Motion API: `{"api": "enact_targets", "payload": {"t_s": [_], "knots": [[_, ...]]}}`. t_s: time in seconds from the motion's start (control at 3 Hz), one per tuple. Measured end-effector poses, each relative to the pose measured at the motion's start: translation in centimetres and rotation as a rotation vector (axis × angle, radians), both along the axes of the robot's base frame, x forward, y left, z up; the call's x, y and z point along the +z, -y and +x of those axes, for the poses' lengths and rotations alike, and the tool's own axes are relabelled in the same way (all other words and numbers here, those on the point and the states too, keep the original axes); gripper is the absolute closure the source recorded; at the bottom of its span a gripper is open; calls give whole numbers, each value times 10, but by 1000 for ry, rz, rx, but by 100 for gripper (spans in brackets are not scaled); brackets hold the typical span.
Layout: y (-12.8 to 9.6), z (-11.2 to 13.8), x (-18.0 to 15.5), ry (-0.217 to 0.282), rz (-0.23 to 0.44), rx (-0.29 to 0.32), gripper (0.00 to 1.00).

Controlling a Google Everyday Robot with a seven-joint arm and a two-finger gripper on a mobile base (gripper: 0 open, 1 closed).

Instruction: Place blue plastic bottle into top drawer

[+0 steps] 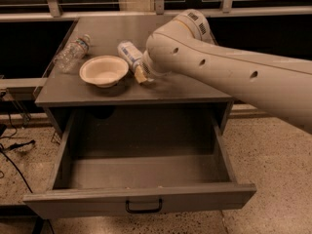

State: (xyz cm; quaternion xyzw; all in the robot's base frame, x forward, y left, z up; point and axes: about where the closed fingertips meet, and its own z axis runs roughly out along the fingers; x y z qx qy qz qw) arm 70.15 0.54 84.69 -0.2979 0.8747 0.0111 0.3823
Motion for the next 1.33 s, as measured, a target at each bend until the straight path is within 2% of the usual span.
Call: {"api": "enact_targets", "payload": {"t_s": [0.33, 0.67, 1.33], "knots": [[0, 0, 2, 5, -2, 0, 100], [0, 0, 3, 5, -2, 0, 100], [9, 2, 53, 87, -11, 4, 100]]}}
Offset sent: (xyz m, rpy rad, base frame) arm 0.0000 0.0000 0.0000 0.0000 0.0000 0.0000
